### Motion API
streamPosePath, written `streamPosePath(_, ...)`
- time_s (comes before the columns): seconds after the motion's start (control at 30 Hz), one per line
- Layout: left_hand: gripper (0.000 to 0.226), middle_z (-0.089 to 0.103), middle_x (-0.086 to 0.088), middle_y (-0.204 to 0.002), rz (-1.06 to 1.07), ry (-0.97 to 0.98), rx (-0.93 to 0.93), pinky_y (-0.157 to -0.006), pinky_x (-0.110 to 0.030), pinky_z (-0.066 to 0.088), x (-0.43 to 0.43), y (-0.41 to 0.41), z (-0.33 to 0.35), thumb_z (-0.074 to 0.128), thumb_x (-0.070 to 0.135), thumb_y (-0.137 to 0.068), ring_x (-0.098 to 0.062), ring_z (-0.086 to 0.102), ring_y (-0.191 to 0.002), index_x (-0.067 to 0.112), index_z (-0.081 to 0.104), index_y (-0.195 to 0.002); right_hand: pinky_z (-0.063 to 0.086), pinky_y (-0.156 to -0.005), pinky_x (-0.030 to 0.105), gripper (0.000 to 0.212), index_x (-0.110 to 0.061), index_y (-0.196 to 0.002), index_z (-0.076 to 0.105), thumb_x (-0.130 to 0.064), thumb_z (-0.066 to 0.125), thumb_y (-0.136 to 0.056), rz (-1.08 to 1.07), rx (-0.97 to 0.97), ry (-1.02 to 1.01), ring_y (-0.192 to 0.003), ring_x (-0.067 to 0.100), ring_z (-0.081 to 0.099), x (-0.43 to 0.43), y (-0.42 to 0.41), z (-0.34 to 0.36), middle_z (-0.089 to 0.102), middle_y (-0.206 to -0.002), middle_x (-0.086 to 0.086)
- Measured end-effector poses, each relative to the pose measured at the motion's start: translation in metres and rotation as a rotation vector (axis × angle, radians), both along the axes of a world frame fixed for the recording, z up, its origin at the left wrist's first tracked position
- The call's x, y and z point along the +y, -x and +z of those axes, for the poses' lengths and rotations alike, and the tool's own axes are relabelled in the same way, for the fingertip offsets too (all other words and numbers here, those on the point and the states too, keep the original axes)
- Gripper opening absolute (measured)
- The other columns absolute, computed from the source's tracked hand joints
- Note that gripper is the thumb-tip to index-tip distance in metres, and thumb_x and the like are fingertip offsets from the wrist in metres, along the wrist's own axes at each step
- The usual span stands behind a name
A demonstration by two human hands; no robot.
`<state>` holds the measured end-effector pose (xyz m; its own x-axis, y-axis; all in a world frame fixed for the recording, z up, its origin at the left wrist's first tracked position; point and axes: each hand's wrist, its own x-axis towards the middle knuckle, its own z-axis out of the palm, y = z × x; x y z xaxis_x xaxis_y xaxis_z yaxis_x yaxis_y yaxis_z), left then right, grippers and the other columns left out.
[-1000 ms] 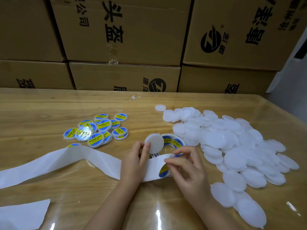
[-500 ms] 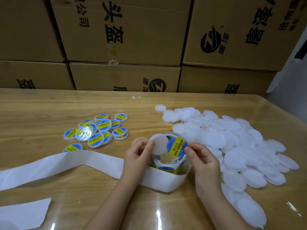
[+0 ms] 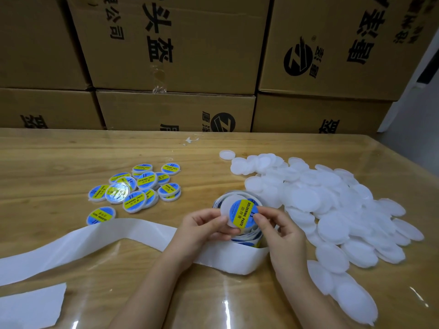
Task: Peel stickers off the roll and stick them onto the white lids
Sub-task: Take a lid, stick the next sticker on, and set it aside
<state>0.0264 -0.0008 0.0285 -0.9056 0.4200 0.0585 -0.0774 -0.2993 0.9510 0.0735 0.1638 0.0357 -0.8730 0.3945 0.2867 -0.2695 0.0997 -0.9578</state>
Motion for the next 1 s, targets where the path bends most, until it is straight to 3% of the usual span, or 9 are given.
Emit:
streamPosePath(0.1,0.019,0.074,-0.012,-0.091,-0.022,0.02,0.013,-0.068,-0.022,0.054,-0.0015,-0.0003,0.0011,0.068,0.028,-0.078,-0.027,0.071,-0.088,0.016,0.075,-0.09,0.047,-0.069,0.016,0.028,-0.043,-0.082,0.072,-0.015,0.07,-0.082,-0.001,-0.016,-0.02,-0.08,0.019,0.058,-0.0004,0.0002,-0.0024,0.068,-0.08,-0.002)
streamPosePath(0.4,0.017,0.074,-0.014,-0.09,-0.012,0.06,0.04,-0.067,-0.022,0.054,-0.0013,-0.0008,0.0033,0.067,0.023,-0.079,-0.026,0.071,-0.086,0.016,0.076,-0.09,0.042,-0.064,0.009,0.026,-0.044,-0.082,0.071,-0.018,0.071,-0.082,-0.01,-0.044,-0.079,-0.069,0.003,0.052,-0.0017,-0.0001,-0.005,0.064,-0.087,0.007)
streamPosePath(0.77,0.014,0.074,-0.013,-0.086,-0.002,0.076,0.065,-0.065,-0.022,0.054,0.0008,-0.0029,0.0051,0.067,0.024,-0.078,-0.025,0.072,-0.084,0.018,0.076,-0.086,0.043,-0.064,0.011,0.019,-0.039,-0.08,0.072,-0.019,0.071,-0.081,-0.026,-0.055,-0.097,-0.071,0.006,0.054,-0.0006,-0.0002,-0.0053,0.065,-0.086,0.005)
streamPosePath(1.0,0.013,0.074,-0.013,-0.083,0.013,0.095,0.07,-0.065,-0.022,0.054,0.0016,-0.004,0.0061,0.068,0.024,-0.076,-0.023,0.072,-0.082,0.017,0.076,-0.084,0.043,-0.066,0.01,0.024,-0.045,-0.078,0.07,-0.021,0.071,-0.08,-0.063,-0.054,-0.169,-0.074,0.003,0.054,-0.0019,0.001,-0.0057,0.063,-0.088,0.005)
